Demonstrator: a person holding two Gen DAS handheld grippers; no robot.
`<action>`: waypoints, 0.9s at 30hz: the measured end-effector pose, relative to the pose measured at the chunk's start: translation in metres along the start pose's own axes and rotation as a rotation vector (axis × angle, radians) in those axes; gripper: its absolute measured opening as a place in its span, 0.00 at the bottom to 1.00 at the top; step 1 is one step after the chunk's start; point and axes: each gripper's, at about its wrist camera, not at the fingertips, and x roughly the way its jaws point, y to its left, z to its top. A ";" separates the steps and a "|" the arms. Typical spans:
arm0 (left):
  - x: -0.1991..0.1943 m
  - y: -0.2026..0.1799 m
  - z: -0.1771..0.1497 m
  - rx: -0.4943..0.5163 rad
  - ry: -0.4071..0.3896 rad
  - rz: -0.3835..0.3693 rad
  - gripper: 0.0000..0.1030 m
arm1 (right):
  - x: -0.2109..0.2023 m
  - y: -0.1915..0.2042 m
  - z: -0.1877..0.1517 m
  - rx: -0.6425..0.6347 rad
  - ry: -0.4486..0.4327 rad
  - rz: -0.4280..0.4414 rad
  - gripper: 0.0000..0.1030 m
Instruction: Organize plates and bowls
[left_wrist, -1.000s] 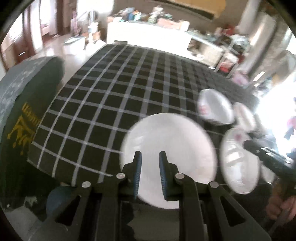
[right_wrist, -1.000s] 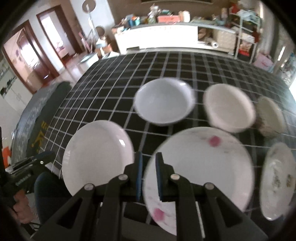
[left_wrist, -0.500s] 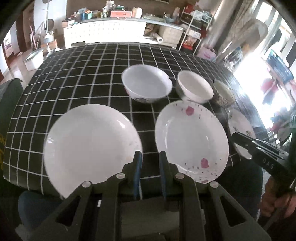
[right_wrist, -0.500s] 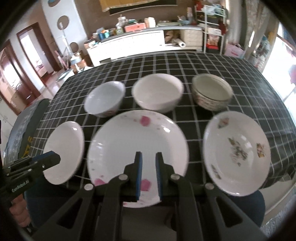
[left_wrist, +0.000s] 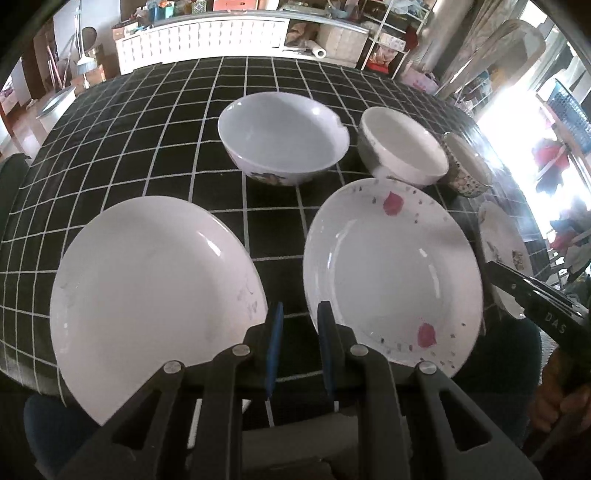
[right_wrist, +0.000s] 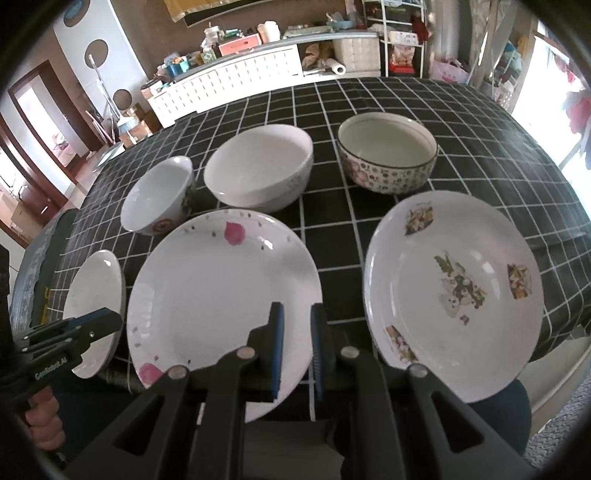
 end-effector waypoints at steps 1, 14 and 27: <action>0.002 0.001 0.001 -0.001 0.002 -0.001 0.16 | 0.001 -0.001 0.000 0.000 0.003 -0.001 0.17; 0.025 -0.010 0.012 0.042 0.030 0.000 0.07 | 0.017 -0.004 0.010 -0.016 0.020 -0.024 0.17; 0.025 -0.012 0.012 0.047 0.032 0.001 0.07 | 0.030 -0.006 0.006 -0.026 0.054 -0.038 0.15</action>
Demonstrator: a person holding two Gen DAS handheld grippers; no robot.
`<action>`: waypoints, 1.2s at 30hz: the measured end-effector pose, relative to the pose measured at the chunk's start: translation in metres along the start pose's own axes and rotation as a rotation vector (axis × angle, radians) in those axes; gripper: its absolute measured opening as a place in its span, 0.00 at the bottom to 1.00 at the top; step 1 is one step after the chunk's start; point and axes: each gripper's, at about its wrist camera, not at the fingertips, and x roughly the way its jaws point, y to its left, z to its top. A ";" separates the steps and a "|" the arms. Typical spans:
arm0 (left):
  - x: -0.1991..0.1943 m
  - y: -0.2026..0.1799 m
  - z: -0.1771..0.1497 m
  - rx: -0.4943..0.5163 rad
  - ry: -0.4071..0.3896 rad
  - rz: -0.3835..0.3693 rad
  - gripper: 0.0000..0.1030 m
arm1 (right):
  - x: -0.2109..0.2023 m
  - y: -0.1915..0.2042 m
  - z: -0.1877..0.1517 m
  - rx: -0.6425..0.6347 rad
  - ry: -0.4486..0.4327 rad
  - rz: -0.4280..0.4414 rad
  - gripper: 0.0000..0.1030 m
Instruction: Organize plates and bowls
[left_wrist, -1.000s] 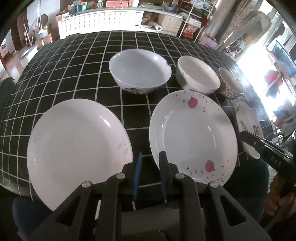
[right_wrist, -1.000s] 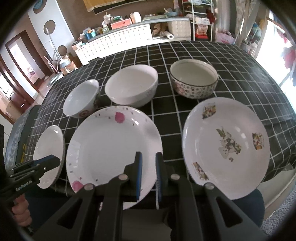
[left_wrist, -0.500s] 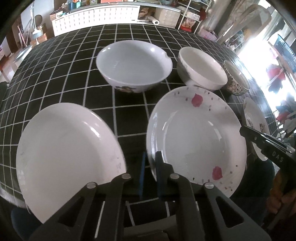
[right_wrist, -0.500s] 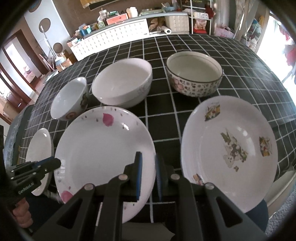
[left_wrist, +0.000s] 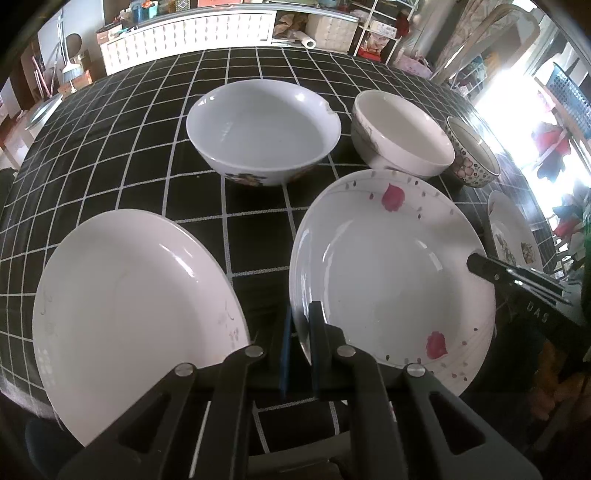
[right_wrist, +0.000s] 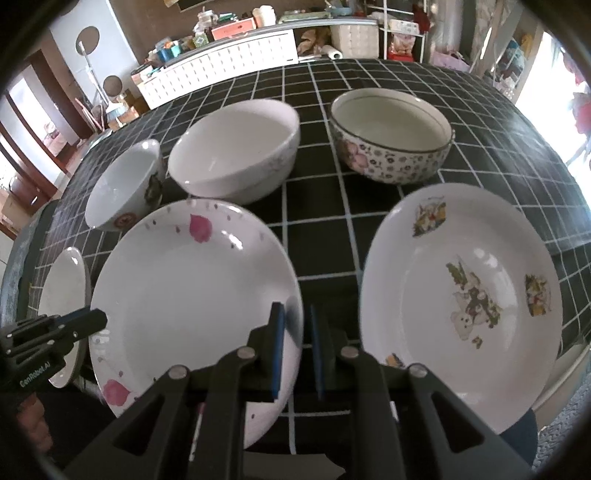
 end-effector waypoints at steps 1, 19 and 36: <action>0.000 0.000 0.000 0.002 -0.001 0.002 0.07 | 0.000 0.002 -0.001 -0.011 -0.003 -0.018 0.15; -0.045 0.017 -0.019 -0.033 -0.066 0.029 0.07 | -0.026 0.025 0.001 0.018 -0.013 0.039 0.15; -0.094 0.112 -0.047 -0.219 -0.119 0.156 0.07 | -0.007 0.131 0.018 -0.156 0.014 0.136 0.15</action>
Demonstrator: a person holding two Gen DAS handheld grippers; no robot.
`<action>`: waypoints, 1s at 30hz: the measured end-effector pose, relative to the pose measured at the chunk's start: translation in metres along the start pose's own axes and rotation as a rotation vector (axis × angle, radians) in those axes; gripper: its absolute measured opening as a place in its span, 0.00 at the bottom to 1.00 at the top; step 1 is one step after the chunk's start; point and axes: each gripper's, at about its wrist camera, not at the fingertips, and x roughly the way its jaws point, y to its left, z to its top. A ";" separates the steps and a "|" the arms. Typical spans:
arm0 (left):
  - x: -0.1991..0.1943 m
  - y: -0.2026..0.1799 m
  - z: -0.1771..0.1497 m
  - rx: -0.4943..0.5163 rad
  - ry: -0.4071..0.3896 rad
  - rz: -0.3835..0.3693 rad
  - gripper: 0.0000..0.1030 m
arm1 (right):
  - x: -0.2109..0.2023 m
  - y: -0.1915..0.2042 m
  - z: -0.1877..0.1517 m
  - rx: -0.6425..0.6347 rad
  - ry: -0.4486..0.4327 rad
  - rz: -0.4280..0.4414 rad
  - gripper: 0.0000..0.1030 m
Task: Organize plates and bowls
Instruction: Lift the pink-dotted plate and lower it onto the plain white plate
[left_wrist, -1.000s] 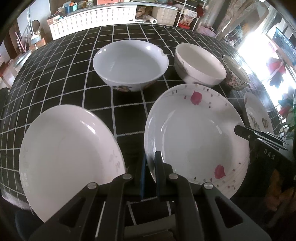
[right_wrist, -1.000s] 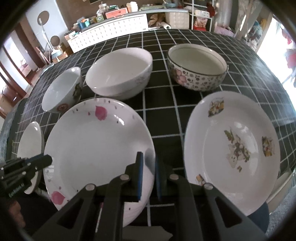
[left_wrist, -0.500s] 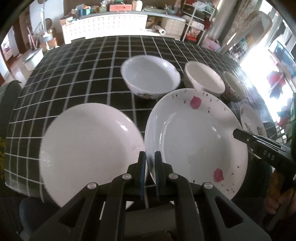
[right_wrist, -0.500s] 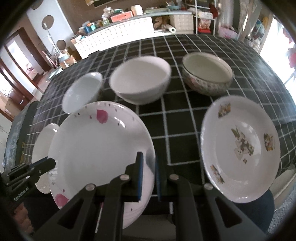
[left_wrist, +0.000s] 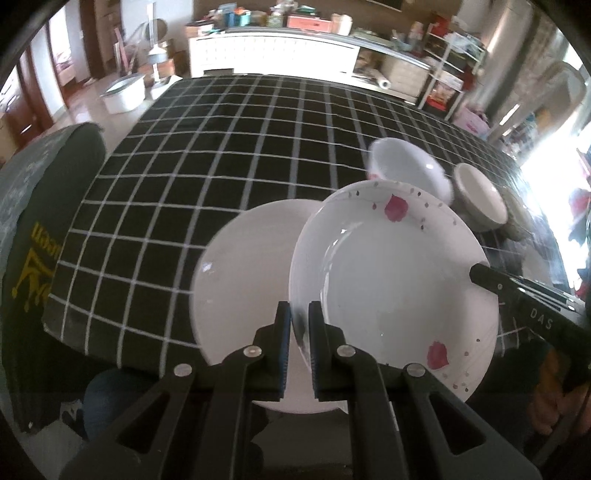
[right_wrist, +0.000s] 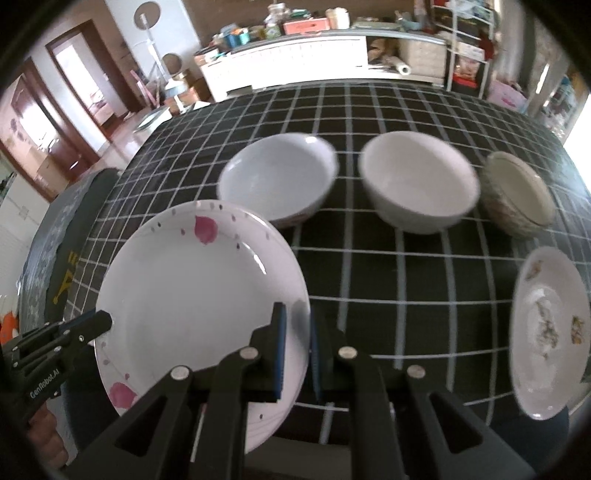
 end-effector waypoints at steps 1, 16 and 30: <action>0.000 0.005 -0.001 -0.010 0.001 0.005 0.07 | 0.004 0.005 0.001 -0.009 0.008 0.004 0.15; 0.009 0.046 -0.006 -0.092 0.021 0.048 0.07 | 0.030 0.049 0.006 -0.108 0.036 0.000 0.15; 0.018 0.059 -0.007 -0.117 0.035 0.068 0.07 | 0.044 0.061 0.005 -0.136 0.072 0.007 0.15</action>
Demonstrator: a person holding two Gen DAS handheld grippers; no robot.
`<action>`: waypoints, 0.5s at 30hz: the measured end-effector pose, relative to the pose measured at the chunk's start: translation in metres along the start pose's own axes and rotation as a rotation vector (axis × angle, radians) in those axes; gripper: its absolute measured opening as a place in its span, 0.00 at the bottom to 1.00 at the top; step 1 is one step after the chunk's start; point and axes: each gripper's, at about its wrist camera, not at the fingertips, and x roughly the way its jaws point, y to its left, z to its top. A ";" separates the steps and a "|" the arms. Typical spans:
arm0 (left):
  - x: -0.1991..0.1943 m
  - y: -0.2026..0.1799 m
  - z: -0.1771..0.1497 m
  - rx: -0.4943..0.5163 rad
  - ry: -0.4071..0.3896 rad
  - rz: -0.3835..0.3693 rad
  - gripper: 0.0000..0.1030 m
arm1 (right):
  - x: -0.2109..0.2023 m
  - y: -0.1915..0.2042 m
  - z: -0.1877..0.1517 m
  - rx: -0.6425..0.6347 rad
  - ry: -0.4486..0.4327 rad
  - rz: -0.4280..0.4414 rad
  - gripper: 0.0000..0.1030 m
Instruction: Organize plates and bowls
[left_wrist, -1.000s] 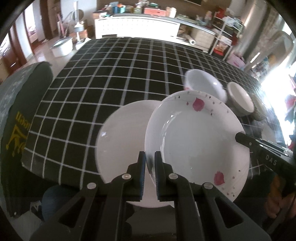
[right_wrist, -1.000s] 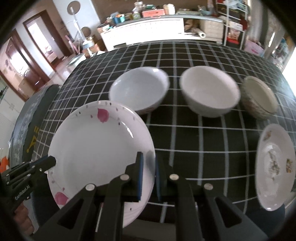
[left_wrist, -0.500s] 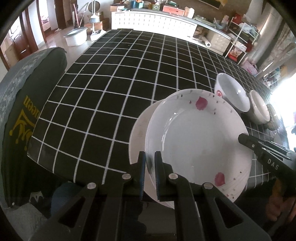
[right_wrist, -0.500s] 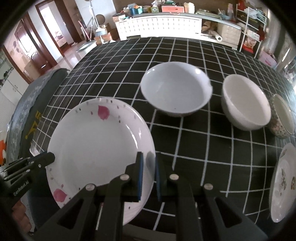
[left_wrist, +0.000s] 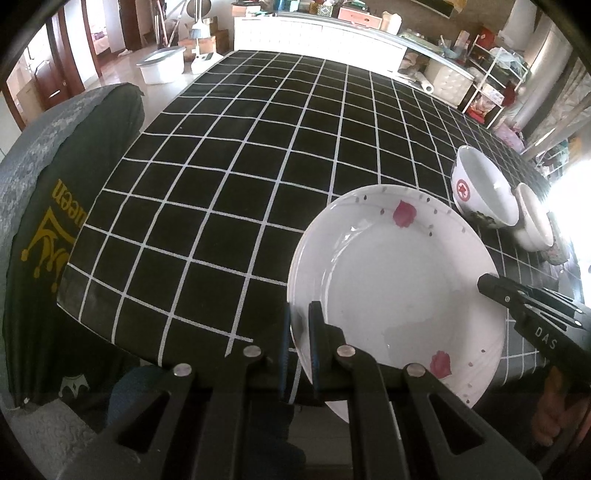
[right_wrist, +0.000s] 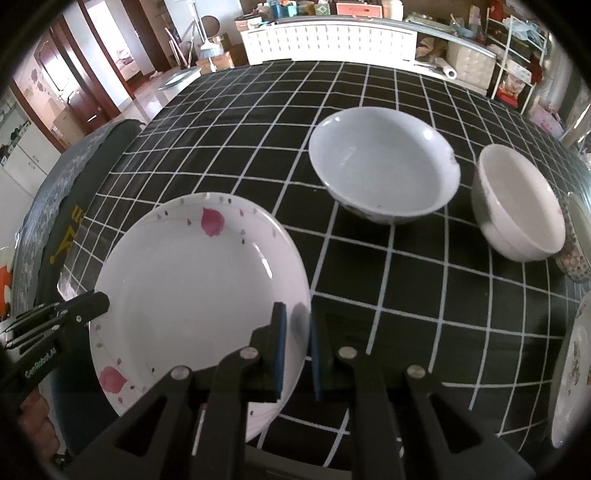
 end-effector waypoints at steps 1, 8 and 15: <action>0.000 0.000 0.000 -0.001 0.003 0.000 0.07 | 0.001 -0.001 0.000 0.002 0.000 0.004 0.15; 0.001 -0.002 -0.001 0.009 0.004 0.031 0.07 | -0.001 -0.004 -0.003 0.004 -0.005 0.026 0.15; -0.013 -0.001 -0.005 0.008 -0.034 0.088 0.07 | -0.021 -0.015 -0.009 0.031 -0.050 0.023 0.15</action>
